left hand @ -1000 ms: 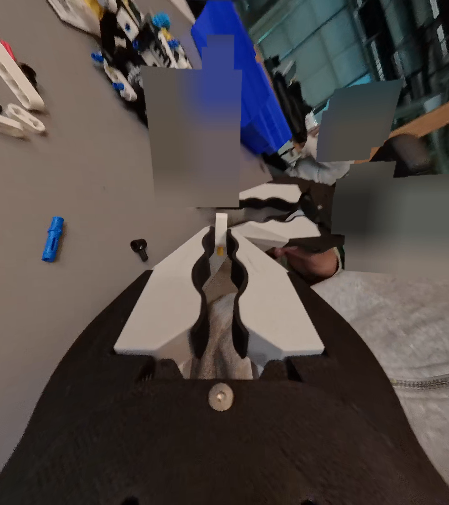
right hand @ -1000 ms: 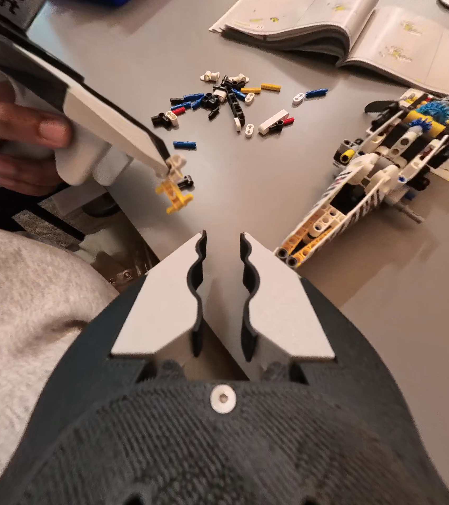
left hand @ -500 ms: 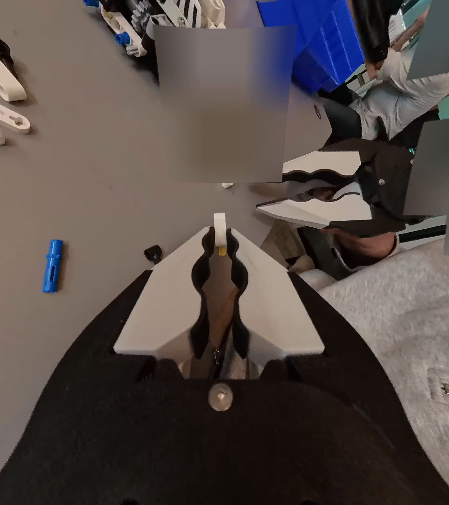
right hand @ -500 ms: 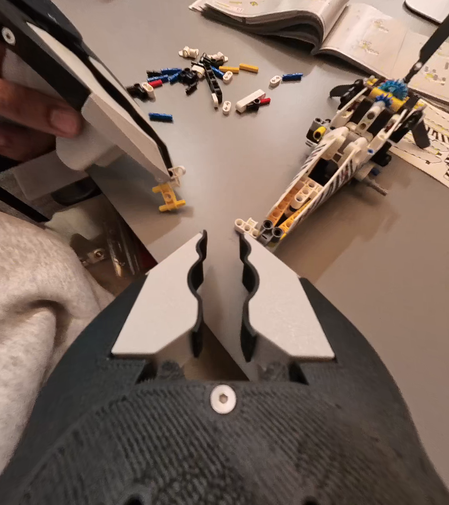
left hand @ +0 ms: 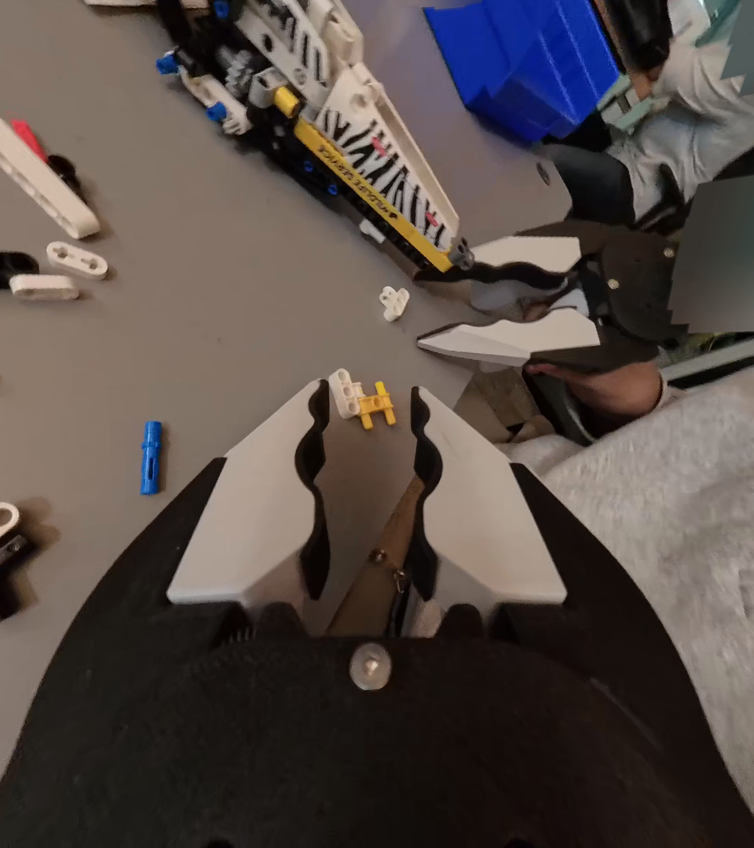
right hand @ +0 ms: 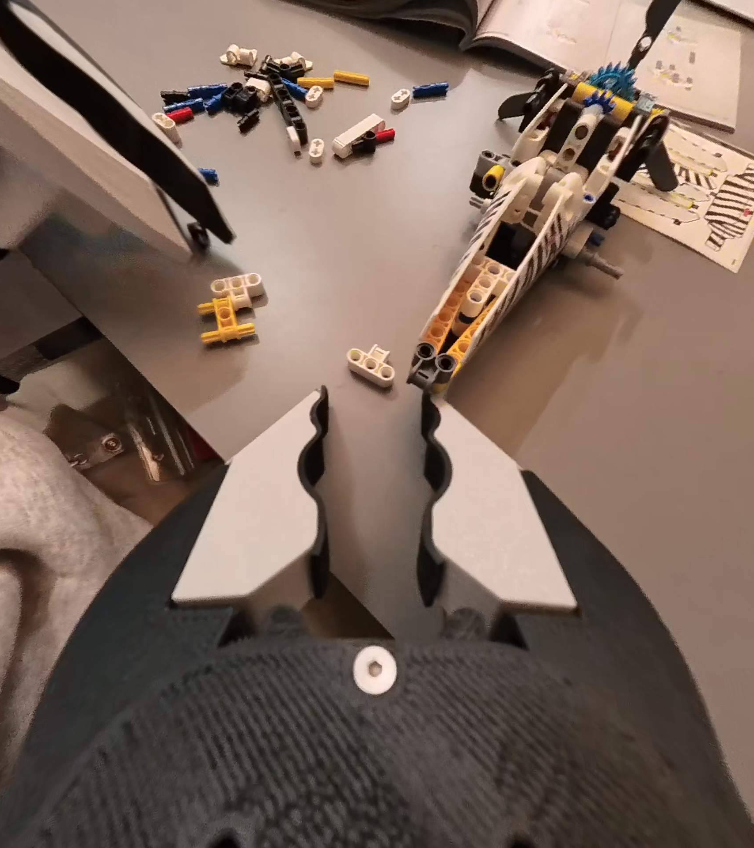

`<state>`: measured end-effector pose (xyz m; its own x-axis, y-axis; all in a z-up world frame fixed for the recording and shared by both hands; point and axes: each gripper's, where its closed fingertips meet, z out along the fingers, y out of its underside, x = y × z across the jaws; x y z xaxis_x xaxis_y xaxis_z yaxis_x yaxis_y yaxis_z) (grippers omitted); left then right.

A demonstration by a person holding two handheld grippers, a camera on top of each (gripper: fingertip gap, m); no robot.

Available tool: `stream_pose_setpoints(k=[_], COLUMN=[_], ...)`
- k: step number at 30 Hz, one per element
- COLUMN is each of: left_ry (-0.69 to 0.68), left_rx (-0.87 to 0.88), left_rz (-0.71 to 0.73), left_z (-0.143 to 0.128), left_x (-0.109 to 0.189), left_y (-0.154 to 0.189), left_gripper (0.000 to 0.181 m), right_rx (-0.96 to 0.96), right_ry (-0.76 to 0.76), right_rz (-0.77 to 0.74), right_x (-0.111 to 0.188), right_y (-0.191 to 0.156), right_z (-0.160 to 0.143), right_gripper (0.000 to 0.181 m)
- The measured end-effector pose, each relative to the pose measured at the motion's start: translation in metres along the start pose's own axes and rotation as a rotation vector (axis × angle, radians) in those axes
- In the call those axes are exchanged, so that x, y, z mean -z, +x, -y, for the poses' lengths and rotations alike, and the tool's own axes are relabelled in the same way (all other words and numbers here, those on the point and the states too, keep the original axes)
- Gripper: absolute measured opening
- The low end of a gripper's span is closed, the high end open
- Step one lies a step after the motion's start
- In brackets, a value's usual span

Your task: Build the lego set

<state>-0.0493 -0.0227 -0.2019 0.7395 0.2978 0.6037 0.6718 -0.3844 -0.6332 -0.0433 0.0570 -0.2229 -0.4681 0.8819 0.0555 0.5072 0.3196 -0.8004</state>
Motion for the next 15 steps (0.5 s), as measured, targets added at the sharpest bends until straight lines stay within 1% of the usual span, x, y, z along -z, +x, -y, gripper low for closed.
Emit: stream_pose_setpoints(k=[2, 4, 7, 9, 13, 15], left_ry=[-0.03, -0.062, -0.104, -0.133, -0.16, -0.166], left_rx=[-0.091, -0.196, -0.333, -0.388, -0.448, -0.486], left_rz=[0.008, 0.057, 0.135, 0.161, 0.159, 0.181], left_z=[-0.004, -0.008, -0.01, -0.013, -0.017, -0.018], left_x=[0.002, 0.002, -0.001, -0.004, -0.011, -0.013], left_y=[0.003, 0.001, -0.002, -0.003, 0.0, -0.001], left_gripper=[0.041, 0.047, 0.056, 0.06, 0.061, 0.06], right_rx=[-0.016, -0.041, -0.061, -0.078, -0.089, -0.098], right_ry=[0.012, 0.03, 0.038, 0.037, -0.009, -0.023], right_rz=[-0.011, -0.024, -0.05, -0.052, -0.057, -0.055], right_x=[-0.002, -0.006, -0.009, -0.011, -0.013, -0.013], right_y=[-0.002, -0.005, -0.003, -0.004, -0.004, -0.004], right_z=[0.001, 0.003, 0.007, 0.008, 0.006, 0.005], right_gripper=[0.05, 0.062, 0.058, 0.055, 0.055, 0.052])
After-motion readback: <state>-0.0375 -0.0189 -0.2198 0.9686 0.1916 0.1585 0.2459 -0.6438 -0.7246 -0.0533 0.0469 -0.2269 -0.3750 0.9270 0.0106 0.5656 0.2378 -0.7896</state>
